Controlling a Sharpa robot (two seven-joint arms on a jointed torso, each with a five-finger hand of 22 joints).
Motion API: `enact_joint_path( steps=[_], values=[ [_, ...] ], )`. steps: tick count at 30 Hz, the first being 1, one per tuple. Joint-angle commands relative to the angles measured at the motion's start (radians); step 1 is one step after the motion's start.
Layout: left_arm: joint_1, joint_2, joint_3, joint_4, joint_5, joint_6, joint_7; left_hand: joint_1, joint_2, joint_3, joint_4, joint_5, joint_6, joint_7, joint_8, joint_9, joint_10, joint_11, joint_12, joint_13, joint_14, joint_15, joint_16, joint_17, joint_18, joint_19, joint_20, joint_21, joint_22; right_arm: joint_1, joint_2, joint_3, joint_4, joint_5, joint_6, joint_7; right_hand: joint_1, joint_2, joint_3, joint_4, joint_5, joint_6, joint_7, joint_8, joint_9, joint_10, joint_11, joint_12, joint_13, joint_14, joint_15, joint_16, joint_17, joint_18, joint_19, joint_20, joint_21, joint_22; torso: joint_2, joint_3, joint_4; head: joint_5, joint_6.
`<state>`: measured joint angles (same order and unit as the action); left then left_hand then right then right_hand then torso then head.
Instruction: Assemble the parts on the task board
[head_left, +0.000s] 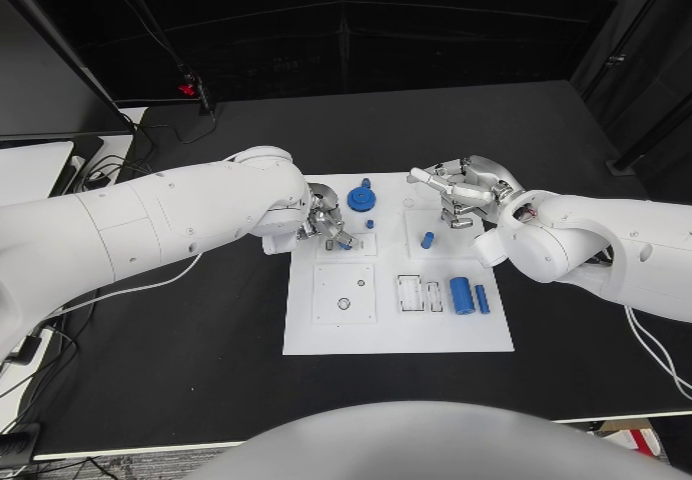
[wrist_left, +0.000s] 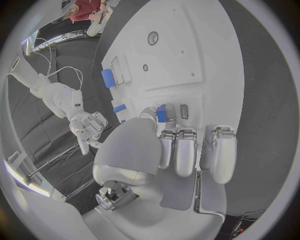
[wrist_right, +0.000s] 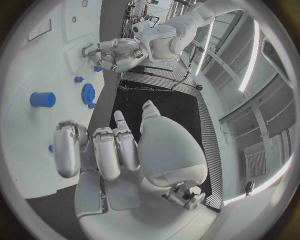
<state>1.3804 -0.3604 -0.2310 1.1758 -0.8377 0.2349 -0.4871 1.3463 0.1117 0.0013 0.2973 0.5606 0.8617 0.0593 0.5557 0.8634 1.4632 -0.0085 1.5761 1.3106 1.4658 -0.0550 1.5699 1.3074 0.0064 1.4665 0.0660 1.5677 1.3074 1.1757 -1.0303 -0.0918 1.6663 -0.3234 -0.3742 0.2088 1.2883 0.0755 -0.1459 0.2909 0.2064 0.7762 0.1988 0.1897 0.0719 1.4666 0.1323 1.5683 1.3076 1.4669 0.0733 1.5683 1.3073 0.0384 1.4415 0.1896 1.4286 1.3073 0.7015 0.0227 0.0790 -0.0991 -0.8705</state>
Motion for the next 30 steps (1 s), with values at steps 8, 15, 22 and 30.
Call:
enact_joint_path(
  steps=[8, 15, 22, 30],
  values=[
    [-0.008, 0.002, -0.005, -0.003, -0.002, 0.017, -0.013, 0.049, 0.06, 0.007, -0.002, -0.003, 0.008, -0.013, -0.005, 0.001, 0.108, -0.003, -0.005, 0.26, 0.105, -0.006, 0.001, 0.263, -0.006, 0.104, -0.005, 0.003, 0.263, 0.001, 0.0, 0.0, 0.002, 0.002, 0.006, 0.008, -0.003, 0.014, -0.008, 0.0, -0.001, -0.008, 0.016, 0.008, 0.002, 0.104, 0.007, 0.003, 0.263, 0.104, 0.006, 0.002, 0.263, 0.009, -0.009, -0.002, -0.007, 0.193, 0.0, -0.0005, 0.0007, 0.001, -0.002],
    [-0.009, 0.002, -0.005, -0.004, -0.002, 0.018, -0.017, 0.048, 0.06, 0.008, -0.002, -0.003, 0.008, -0.013, -0.006, 0.001, 0.108, -0.003, -0.005, 0.26, 0.105, -0.006, 0.001, 0.263, -0.006, 0.104, -0.004, 0.003, 0.263, 0.001, 0.001, 0.0, 0.002, 0.002, 0.007, 0.008, -0.003, 0.014, -0.008, 0.0, -0.001, -0.008, 0.016, 0.008, 0.002, 0.104, 0.007, 0.003, 0.263, 0.104, 0.006, 0.002, 0.263, 0.009, -0.009, -0.002, -0.007, 0.193, 0.0, -0.0002, 0.0002, 0.004, -0.002],
    [-0.009, 0.001, -0.005, -0.005, -0.002, 0.021, -0.023, 0.047, 0.059, 0.008, -0.003, -0.003, 0.007, -0.013, -0.006, 0.001, 0.108, -0.003, -0.005, 0.26, 0.105, -0.006, 0.001, 0.263, -0.006, 0.104, -0.004, 0.003, 0.263, 0.001, 0.001, 0.0, 0.002, 0.002, 0.007, 0.009, -0.003, 0.014, -0.008, 0.0, -0.001, -0.008, 0.016, 0.008, 0.002, 0.104, 0.007, 0.003, 0.263, 0.104, 0.006, 0.002, 0.263, 0.009, -0.009, -0.002, -0.007, 0.193, 0.0, -0.0002, 0.0003, 0.004, -0.002],
    [-0.009, 0.003, -0.005, -0.005, -0.002, 0.021, -0.027, 0.037, 0.054, 0.013, -0.002, -0.007, -0.003, -0.009, -0.014, 0.0, 0.108, 0.0, -0.005, 0.26, 0.105, -0.004, 0.001, 0.263, -0.006, 0.104, -0.005, 0.003, 0.263, 0.001, 0.001, 0.0, 0.002, 0.002, 0.007, 0.009, -0.003, 0.014, -0.008, 0.0, -0.001, -0.008, 0.016, 0.008, 0.002, 0.104, 0.007, 0.003, 0.263, 0.104, 0.006, 0.002, 0.263, 0.009, -0.009, -0.002, -0.007, 0.193, 0.0, -0.0001, -0.0003, 0.005, -0.002]
  ],
)
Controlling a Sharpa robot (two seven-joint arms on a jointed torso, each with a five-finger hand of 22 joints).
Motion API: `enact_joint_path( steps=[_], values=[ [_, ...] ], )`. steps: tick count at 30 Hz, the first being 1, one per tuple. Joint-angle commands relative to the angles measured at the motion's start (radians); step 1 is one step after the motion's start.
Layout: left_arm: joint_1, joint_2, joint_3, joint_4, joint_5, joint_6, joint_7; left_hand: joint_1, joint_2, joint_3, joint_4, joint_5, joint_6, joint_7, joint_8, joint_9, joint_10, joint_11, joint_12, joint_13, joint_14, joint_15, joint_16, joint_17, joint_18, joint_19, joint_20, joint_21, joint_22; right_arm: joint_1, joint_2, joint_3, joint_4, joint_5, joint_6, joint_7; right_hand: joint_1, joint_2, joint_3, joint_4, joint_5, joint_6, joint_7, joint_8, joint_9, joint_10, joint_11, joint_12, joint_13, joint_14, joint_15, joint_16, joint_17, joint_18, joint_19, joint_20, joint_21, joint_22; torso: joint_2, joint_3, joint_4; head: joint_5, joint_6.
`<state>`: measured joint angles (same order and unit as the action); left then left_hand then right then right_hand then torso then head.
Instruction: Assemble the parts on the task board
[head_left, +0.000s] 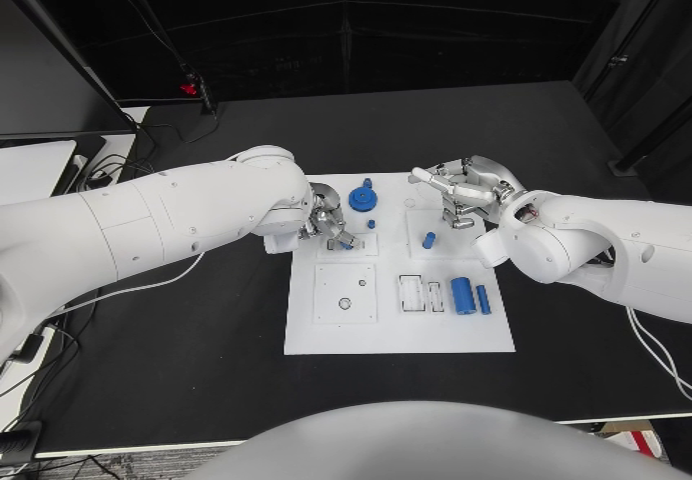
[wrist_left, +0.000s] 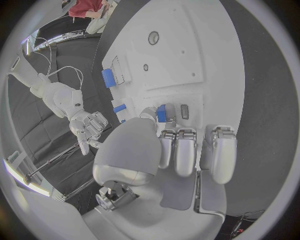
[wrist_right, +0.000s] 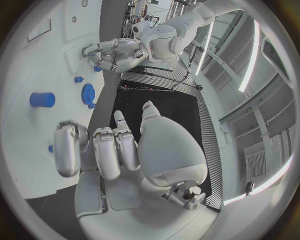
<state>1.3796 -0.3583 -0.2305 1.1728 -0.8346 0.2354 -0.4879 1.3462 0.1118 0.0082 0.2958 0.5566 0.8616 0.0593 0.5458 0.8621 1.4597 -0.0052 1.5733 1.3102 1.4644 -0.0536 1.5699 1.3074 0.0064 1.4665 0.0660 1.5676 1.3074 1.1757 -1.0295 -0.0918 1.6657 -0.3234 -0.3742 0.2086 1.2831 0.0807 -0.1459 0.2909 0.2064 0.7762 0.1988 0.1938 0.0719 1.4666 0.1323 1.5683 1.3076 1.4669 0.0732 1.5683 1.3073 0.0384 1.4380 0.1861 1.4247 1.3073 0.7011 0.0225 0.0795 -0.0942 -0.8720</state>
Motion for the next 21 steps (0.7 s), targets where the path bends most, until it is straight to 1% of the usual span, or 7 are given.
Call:
enact_joint_path(
  steps=[1, 7, 13, 15, 18, 21],
  values=[
    [-0.009, 0.001, -0.006, -0.002, -0.005, 0.021, -0.027, 0.034, 0.053, 0.007, 0.0, -0.004, -0.004, -0.008, -0.005, 0.001, 0.111, -0.002, -0.002, 0.261, 0.106, -0.005, 0.001, 0.263, -0.006, 0.104, -0.004, 0.003, 0.263, 0.001, 0.0, 0.0, 0.003, 0.002, 0.007, 0.009, 0.003, 0.009, -0.008, 0.0, -0.001, -0.008, 0.016, 0.004, 0.002, 0.104, 0.007, 0.003, 0.263, 0.104, 0.006, 0.002, 0.263, 0.009, -0.005, 0.001, -0.004, 0.193, 0.0, 0.0005, -0.0007, 0.0, -0.001],
    [-0.009, 0.002, -0.006, -0.002, -0.005, 0.02, -0.033, 0.003, 0.04, 0.007, -0.001, -0.029, -0.019, -0.003, -0.018, -0.004, 0.111, 0.002, -0.002, 0.261, 0.106, 0.001, 0.001, 0.263, -0.006, 0.104, -0.001, 0.003, 0.263, 0.001, 0.0, 0.0, 0.003, 0.002, 0.008, 0.009, 0.003, 0.009, -0.008, 0.0, -0.001, -0.008, 0.016, 0.004, 0.002, 0.104, 0.007, 0.003, 0.263, 0.104, 0.006, 0.002, 0.263, 0.009, -0.005, 0.001, -0.004, 0.193, 0.0, -0.0001, -0.0007, -0.001, -0.001],
    [-0.009, 0.001, -0.006, 0.0, -0.005, 0.021, -0.037, 0.002, 0.035, 0.007, -0.002, -0.035, -0.021, -0.004, -0.019, -0.004, 0.111, 0.002, -0.002, 0.261, 0.106, 0.001, 0.001, 0.263, -0.006, 0.104, 0.0, 0.003, 0.263, 0.001, 0.0, 0.0, 0.003, 0.002, 0.008, 0.009, 0.002, 0.01, -0.01, 0.0, -0.001, -0.009, 0.016, 0.006, 0.002, 0.104, 0.007, 0.003, 0.263, 0.104, 0.006, 0.002, 0.263, 0.009, -0.005, 0.001, -0.003, 0.193, 0.0, -0.0002, -0.0002, -0.001, -0.001],
    [-0.009, 0.001, -0.006, 0.0, -0.005, 0.022, -0.039, -0.002, 0.029, 0.006, -0.002, -0.044, -0.02, -0.003, -0.02, -0.005, 0.111, 0.003, -0.002, 0.261, 0.106, 0.002, 0.001, 0.263, -0.006, 0.104, 0.0, 0.003, 0.263, 0.001, 0.0, 0.0, 0.003, 0.002, 0.009, 0.009, 0.002, 0.01, -0.01, 0.0, -0.001, -0.009, 0.016, 0.006, 0.002, 0.104, 0.007, 0.003, 0.263, 0.104, 0.006, 0.002, 0.263, 0.009, -0.005, 0.001, -0.003, 0.193, 0.001, -0.0004, 0.0002, -0.001, -0.001],
    [-0.009, 0.001, -0.006, 0.0, -0.006, 0.021, -0.049, -0.015, 0.027, 0.002, -0.001, -0.055, -0.019, -0.002, -0.021, -0.007, 0.111, 0.004, -0.002, 0.261, 0.106, 0.003, 0.001, 0.263, -0.006, 0.104, 0.002, 0.003, 0.263, 0.001, 0.0, 0.0, 0.003, 0.002, 0.009, 0.009, 0.002, 0.01, -0.01, 0.0, -0.001, -0.009, 0.016, 0.006, 0.002, 0.104, 0.007, 0.003, 0.263, 0.104, 0.006, 0.002, 0.263, 0.009, -0.005, 0.001, -0.003, 0.193, 0.001, 0.0, 0.0, -0.001, -0.001],
    [-0.01, 0.001, -0.006, -0.001, -0.006, 0.022, -0.057, -0.037, 0.022, -0.006, -0.001, -0.065, -0.018, -0.002, -0.022, -0.01, 0.111, 0.004, -0.002, 0.261, 0.106, 0.005, 0.001, 0.263, -0.006, 0.104, 0.003, 0.003, 0.263, 0.001, 0.0, 0.0, 0.003, 0.002, 0.01, 0.008, 0.002, 0.01, -0.01, 0.0, -0.001, -0.009, 0.016, 0.006, 0.002, 0.104, 0.007, 0.003, 0.263, 0.104, 0.006, 0.002, 0.263, 0.009, -0.005, 0.001, -0.003, 0.193, 0.001, -0.0004, -0.0001, -0.002, -0.001]
  ],
)
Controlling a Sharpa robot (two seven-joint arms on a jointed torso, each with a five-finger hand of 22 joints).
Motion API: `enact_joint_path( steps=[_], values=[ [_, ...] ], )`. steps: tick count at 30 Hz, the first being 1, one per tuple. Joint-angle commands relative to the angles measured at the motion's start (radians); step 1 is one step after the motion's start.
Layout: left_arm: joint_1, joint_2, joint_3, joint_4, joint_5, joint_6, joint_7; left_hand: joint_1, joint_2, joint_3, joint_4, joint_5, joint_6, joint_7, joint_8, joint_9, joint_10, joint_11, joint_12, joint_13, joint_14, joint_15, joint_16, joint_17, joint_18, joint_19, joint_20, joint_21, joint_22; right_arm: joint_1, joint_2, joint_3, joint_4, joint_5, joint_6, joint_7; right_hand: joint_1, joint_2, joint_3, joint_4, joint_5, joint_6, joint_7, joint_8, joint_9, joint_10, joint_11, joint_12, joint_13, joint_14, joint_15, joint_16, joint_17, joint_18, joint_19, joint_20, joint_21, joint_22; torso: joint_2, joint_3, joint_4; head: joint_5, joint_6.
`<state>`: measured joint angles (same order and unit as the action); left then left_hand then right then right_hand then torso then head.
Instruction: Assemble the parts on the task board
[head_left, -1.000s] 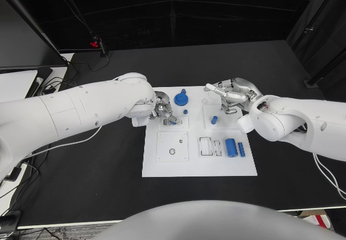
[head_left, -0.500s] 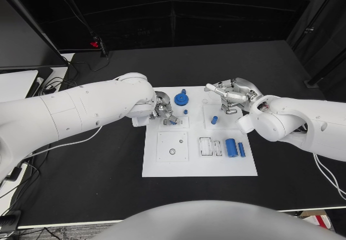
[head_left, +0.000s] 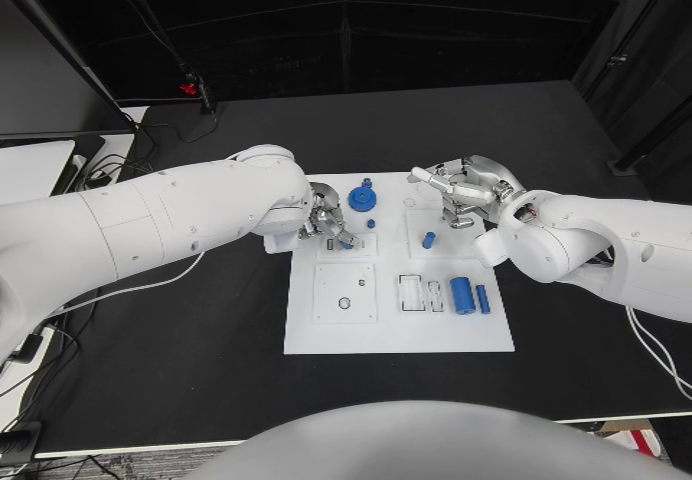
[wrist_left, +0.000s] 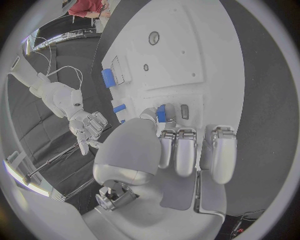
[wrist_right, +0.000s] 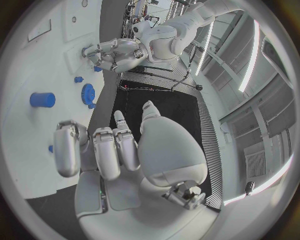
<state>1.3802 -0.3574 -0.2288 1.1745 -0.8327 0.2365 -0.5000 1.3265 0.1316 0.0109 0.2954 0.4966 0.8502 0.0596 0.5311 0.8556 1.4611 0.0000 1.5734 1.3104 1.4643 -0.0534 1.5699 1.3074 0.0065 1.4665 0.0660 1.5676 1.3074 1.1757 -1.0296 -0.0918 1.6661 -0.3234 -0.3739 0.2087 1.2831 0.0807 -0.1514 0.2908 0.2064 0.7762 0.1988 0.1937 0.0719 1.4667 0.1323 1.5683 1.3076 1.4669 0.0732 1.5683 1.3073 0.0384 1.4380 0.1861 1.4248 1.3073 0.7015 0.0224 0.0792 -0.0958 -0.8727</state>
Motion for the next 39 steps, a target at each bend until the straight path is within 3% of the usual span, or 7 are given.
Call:
enact_joint_path(
  steps=[1, 10, 26, 39],
  values=[
    [-0.01, 0.0, -0.008, -0.003, -0.008, 0.021, -0.046, -0.023, 0.001, -0.011, -0.001, -0.008, -0.006, -0.002, -0.008, -0.004, 0.11, -0.001, -0.003, 0.26, 0.107, 0.005, 0.001, 0.263, -0.007, 0.104, 0.004, 0.003, 0.263, 0.001, 0.0, 0.0, 0.003, 0.002, 0.01, 0.008, 0.002, 0.01, -0.005, 0.0, -0.001, -0.009, 0.016, 0.006, 0.002, 0.104, 0.007, 0.003, 0.263, 0.104, 0.006, 0.002, 0.263, 0.009, -0.005, 0.001, -0.004, 0.193, 0.0, -0.0004, 0.0002, 0.0, 0.0],
    [-0.01, 0.001, -0.008, -0.002, -0.008, 0.016, -0.052, -0.058, -0.013, -0.033, -0.002, -0.06, -0.006, -0.002, -0.011, -0.008, 0.11, -0.001, -0.003, 0.26, 0.107, 0.007, 0.001, 0.263, -0.007, 0.104, 0.006, 0.003, 0.263, 0.001, 0.001, 0.0, 0.002, 0.002, 0.011, 0.008, 0.003, 0.011, -0.006, -0.001, -0.002, -0.009, 0.016, 0.007, 0.002, 0.104, 0.007, 0.003, 0.263, 0.104, 0.006, 0.002, 0.263, 0.009, -0.004, 0.001, -0.003, 0.194, 0.0, 0.0, 0.0001, 0.0, 0.0],
    [-0.011, 0.0, -0.008, 0.001, -0.04, 0.011, -0.049, -0.052, -0.033, -0.047, -0.003, -0.114, -0.012, -0.001, -0.01, -0.01, 0.11, 0.0, -0.003, 0.26, 0.107, 0.007, 0.001, 0.263, -0.007, 0.104, 0.007, 0.003, 0.263, 0.001, 0.0, 0.0, 0.002, 0.013, 0.011, 0.007, 0.003, 0.011, -0.006, -0.001, -0.003, -0.009, 0.016, 0.008, 0.002, 0.104, 0.007, 0.003, 0.263, 0.104, 0.006, 0.002, 0.263, 0.009, -0.004, 0.001, -0.002, 0.194, 0.0, 0.0004, 0.0001, 0.001, 0.0],
    [-0.012, -0.001, -0.008, 0.007, -0.068, -0.022, -0.029, -0.139, -0.036, -0.113, -0.001, -0.192, -0.029, 0.012, -0.005, -0.013, 0.11, 0.012, -0.003, 0.26, 0.107, 0.016, 0.001, 0.263, -0.007, 0.104, 0.013, 0.003, 0.263, 0.001, 0.0, 0.0, 0.002, 0.016, 0.011, 0.007, 0.003, 0.011, -0.006, -0.001, -0.003, -0.009, 0.016, 0.008, 0.002, 0.104, 0.007, 0.003, 0.263, 0.104, 0.006, 0.002, 0.263, 0.009, -0.004, 0.001, -0.002, 0.194, 0.0, 0.0002, -0.0001, -0.001, 0.0]
  ],
)
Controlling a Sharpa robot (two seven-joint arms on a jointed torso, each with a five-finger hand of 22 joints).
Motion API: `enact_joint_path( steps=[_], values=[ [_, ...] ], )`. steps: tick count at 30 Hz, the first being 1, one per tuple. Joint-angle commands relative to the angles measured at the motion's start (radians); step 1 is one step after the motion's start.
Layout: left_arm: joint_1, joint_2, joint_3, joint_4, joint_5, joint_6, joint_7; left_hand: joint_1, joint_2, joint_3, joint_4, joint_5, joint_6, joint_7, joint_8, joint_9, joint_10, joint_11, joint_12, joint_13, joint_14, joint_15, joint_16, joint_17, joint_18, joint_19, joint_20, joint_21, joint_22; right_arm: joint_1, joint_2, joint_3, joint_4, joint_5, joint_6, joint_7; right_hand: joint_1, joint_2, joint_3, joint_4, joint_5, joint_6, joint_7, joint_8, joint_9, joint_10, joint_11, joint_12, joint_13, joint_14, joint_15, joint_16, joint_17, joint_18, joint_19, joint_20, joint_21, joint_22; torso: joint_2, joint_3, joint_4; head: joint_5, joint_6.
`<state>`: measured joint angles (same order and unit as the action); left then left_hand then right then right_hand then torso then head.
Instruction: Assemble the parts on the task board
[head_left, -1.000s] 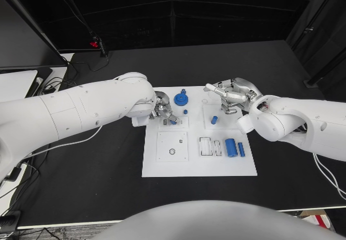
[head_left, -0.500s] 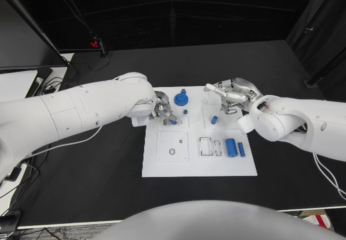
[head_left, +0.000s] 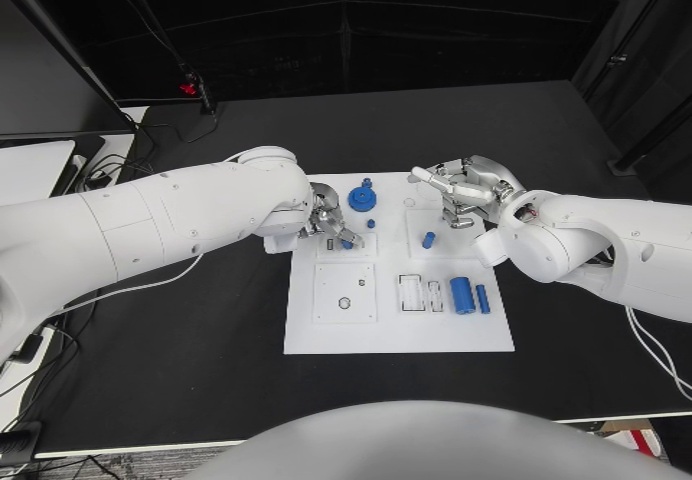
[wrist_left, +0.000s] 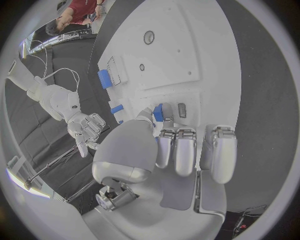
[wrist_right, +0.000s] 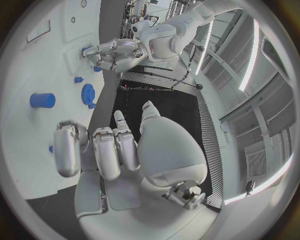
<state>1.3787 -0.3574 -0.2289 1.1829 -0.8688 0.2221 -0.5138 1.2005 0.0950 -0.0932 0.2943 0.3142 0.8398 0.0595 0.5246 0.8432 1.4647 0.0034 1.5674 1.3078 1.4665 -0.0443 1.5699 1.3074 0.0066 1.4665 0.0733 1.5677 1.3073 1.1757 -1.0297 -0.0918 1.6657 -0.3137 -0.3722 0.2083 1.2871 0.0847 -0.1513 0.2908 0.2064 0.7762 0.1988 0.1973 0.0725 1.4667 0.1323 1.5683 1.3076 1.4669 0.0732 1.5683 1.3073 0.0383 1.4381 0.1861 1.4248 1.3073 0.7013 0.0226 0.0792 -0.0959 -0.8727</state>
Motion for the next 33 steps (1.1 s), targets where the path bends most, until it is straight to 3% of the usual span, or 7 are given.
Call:
enact_joint_path(
  steps=[1, 10, 16, 21, 33],
  values=[
    [-0.01, -0.001, -0.007, -0.001, -0.032, -0.009, -0.014, -0.018, 0.001, -0.014, 0.0, -0.014, -0.02, 0.012, 0.003, 0.0, 0.106, 0.009, 0.003, 0.263, 0.104, 0.007, 0.001, 0.263, -0.007, 0.104, 0.007, 0.003, 0.263, 0.001, 0.0, 0.0, 0.002, 0.006, 0.009, 0.007, -0.001, 0.007, -0.006, -0.001, -0.003, -0.009, 0.016, 0.004, 0.001, 0.104, 0.007, 0.003, 0.263, 0.104, 0.006, 0.002, 0.264, 0.009, -0.004, 0.001, -0.002, 0.194, 0.001, -0.0003, 0.0001, -0.001, 0.0],
    [-0.011, -0.003, -0.007, 0.0, -0.033, -0.017, -0.013, -0.036, 0.004, -0.032, -0.001, -0.031, -0.022, 0.013, 0.013, 0.005, 0.106, 0.01, 0.003, 0.263, 0.104, 0.009, 0.001, 0.263, -0.007, 0.104, 0.009, 0.003, 0.263, 0.001, 0.0, 0.0, 0.001, 0.006, 0.009, 0.006, -0.001, 0.01, -0.007, 0.0, -0.004, -0.01, 0.015, 0.006, 0.001, 0.104, 0.007, 0.003, 0.263, 0.104, 0.006, 0.002, 0.264, 0.008, -0.002, 0.001, -0.001, 0.195, 0.0, -0.0002, -0.0001, 0.0, 0.0],
    [-0.011, -0.004, -0.007, 0.001, -0.033, -0.02, -0.015, -0.06, 0.012, -0.055, -0.001, -0.062, -0.029, 0.013, 0.03, 0.016, 0.106, 0.01, 0.003, 0.263, 0.104, 0.01, 0.001, 0.263, -0.007, 0.104, 0.01, 0.003, 0.263, 0.001, 0.0, 0.0, 0.0, 0.006, 0.009, 0.006, -0.001, 0.01, -0.007, 0.0, -0.004, -0.01, 0.015, 0.006, 0.001, 0.104, 0.007, 0.003, 0.263, 0.104, 0.006, 0.002, 0.264, 0.008, -0.002, 0.001, -0.001, 0.195, 0.0, -0.0001, 0.0002, 0.0, 0.0],
    [-0.011, -0.004, -0.007, 0.001, -0.033, -0.025, -0.016, -0.073, 0.019, -0.078, -0.001, -0.094, -0.037, 0.012, 0.06, 0.039, 0.106, 0.01, 0.003, 0.263, 0.104, 0.011, 0.001, 0.263, -0.007, 0.104, 0.011, 0.003, 0.263, 0.001, 0.002, 0.0, -0.001, 0.006, 0.011, 0.005, -0.001, 0.01, -0.007, 0.0, -0.004, -0.01, 0.015, 0.006, 0.001, 0.104, 0.007, 0.003, 0.263, 0.104, 0.006, 0.002, 0.264, 0.008, -0.002, 0.001, -0.001, 0.195, 0.0, -0.0003, -0.0001, 0.0, 0.0],
    [-0.012, -0.005, -0.007, 0.001, -0.034, -0.033, -0.016, -0.093, 0.038, -0.114, -0.002, -0.112, -0.054, 0.009, 0.12, 0.091, 0.106, 0.007, 0.003, 0.263, 0.104, 0.009, 0.001, 0.263, -0.007, 0.104, 0.011, 0.003, 0.263, 0.001, 0.004, 0.0, -0.003, 0.006, 0.013, 0.004, -0.001, 0.01, -0.007, 0.0, -0.004, -0.01, 0.015, 0.006, 0.001, 0.104, 0.007, 0.003, 0.263, 0.104, 0.006, 0.002, 0.264, 0.008, -0.002, 0.001, -0.001, 0.195, 0.0, -0.0003, -0.0003, 0.001, 0.0]
  ],
)
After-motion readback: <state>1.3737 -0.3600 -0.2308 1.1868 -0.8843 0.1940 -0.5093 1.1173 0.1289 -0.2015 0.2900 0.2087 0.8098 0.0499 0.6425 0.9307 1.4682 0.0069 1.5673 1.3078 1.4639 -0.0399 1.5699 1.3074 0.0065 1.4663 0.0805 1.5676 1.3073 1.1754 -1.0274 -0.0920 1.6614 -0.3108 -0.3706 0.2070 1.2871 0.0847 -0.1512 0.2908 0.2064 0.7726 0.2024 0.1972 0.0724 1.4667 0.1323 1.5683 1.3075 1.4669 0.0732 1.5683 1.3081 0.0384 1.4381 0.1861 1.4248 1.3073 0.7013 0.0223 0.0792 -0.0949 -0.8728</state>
